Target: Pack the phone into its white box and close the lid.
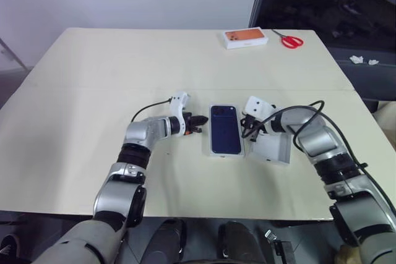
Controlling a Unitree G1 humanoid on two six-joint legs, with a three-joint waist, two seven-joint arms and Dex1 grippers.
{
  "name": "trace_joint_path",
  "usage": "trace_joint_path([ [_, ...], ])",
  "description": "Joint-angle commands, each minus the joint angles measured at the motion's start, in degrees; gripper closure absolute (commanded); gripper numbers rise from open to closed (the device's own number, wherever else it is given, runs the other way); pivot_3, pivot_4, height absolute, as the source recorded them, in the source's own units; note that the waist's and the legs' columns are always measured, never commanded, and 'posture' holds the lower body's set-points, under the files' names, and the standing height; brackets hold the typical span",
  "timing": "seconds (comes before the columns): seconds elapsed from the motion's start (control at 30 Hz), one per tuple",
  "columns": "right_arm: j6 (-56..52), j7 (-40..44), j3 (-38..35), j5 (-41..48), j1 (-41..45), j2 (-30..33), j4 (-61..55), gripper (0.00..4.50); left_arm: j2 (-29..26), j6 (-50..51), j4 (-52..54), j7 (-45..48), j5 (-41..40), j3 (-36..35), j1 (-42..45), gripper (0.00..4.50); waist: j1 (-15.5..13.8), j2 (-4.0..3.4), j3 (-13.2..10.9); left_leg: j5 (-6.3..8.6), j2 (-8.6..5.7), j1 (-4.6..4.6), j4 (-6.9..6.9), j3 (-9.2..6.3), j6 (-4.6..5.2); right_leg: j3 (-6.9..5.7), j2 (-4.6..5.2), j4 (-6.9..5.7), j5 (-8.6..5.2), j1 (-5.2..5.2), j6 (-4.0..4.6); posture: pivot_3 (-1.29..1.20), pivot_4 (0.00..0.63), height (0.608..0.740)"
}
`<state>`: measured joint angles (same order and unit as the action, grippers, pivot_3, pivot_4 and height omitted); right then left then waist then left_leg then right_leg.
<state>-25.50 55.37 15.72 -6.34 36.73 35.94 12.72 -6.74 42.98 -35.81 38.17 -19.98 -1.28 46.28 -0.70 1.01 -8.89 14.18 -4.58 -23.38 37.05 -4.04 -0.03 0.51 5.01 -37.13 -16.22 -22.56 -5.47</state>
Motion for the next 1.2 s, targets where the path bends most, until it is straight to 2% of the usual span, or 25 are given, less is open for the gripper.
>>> trace_joint_path([
  [0.03,-0.72,0.53,0.45,-0.16,-0.18,0.35,-1.54,4.50,0.53,-0.64,-0.84,-0.61,0.89,0.49,0.60,4.47,0.01,0.00,0.00,0.00,0.00,0.00,0.00,0.00,0.01,0.00,0.00,0.00,0.00,0.00,0.00,0.00,0.150,0.740],
  [0.23,0.05,0.22,0.41,-0.82,-0.14,0.70,-1.72,4.50,-0.69,-2.10,0.82,0.05,1.58,0.53,-0.11,4.47,0.03,0.00,0.00,0.00,0.00,0.00,0.00,0.00,-0.01,0.00,0.00,0.00,0.00,0.00,0.00,0.00,0.150,0.740],
  [0.47,-1.70,1.69,-1.58,-0.42,-0.28,5.14,-5.98,4.50,-7.51,-4.52,12.94,4.78,0.74,0.66,-5.52,4.47,0.45,-0.12,-0.14,-0.05,0.07,-0.19,-0.07,0.04,-0.08,0.07,-0.02,-0.07,0.00,-0.32,0.00,0.00,0.150,0.740],
  [0.73,-11.39,3.32,-4.61,4.95,-3.05,6.60,-16.13,4.50,-15.47,-4.42,21.99,8.33,-0.76,-0.86,-10.80,4.47,0.38,-0.21,-0.24,-0.01,0.12,-0.21,-0.10,0.04,-0.02,0.08,-0.02,-0.07,0.00,-0.34,0.00,0.00,0.150,0.740],
  [0.8,-16.55,1.43,-6.64,6.76,-2.46,5.28,-16.78,4.50,-17.44,-4.10,23.84,9.91,-1.88,-1.86,-12.13,3.92,0.34,-0.22,-0.24,0.00,0.12,-0.21,-0.09,0.04,0.00,0.09,-0.02,-0.07,0.00,-0.34,0.01,0.00,0.150,0.740],
  [0.87,-20.99,-0.97,-8.58,7.91,-0.99,4.24,-16.82,3.96,-19.27,-3.39,26.98,11.62,-3.72,-2.96,-13.82,3.17,0.37,-0.23,-0.26,0.07,0.12,-0.21,-0.09,0.04,0.11,0.11,-0.01,-0.08,0.00,-0.36,0.01,0.00,0.150,0.740],
  [0.93,-26.15,-2.78,-9.49,8.44,0.65,4.14,-17.89,3.14,-21.14,-5.21,29.18,13.23,-4.50,-3.83,-15.74,2.12,0.39,-0.29,-0.30,0.07,0.13,-0.22,-0.10,0.04,0.12,0.12,0.00,-0.08,0.00,-0.39,0.02,0.00,0.150,0.740],
  [1.07,-35.87,-6.81,-10.87,9.31,2.48,4.12,-21.38,1.02,-24.38,-6.95,30.96,16.28,-6.47,-5.93,-19.07,0.05,0.43,-0.34,-0.32,0.07,0.14,-0.35,-0.14,0.04,0.10,0.14,0.00,-0.10,0.00,-0.57,0.03,0.00,0.150,0.740],
  [1.13,-42.81,-9.39,-11.93,9.74,3.04,4.04,-22.67,0.01,-25.55,-8.89,32.31,16.83,-6.49,-6.73,-20.69,0.00,0.38,-0.34,-0.32,0.06,0.16,-0.47,-0.15,0.04,0.09,0.14,0.00,-0.10,0.00,-0.69,0.03,0.00,0.150,0.740],
  [1.2,-48.35,-11.18,-12.55,10.38,3.55,4.47,-24.40,0.01,-26.08,-9.14,33.41,16.73,-7.21,-7.47,-21.65,0.00,0.19,-0.35,-0.33,0.06,0.16,-0.53,-0.15,0.04,0.09,0.14,0.00,-0.10,0.00,-0.73,0.04,0.00,0.150,0.740],
])
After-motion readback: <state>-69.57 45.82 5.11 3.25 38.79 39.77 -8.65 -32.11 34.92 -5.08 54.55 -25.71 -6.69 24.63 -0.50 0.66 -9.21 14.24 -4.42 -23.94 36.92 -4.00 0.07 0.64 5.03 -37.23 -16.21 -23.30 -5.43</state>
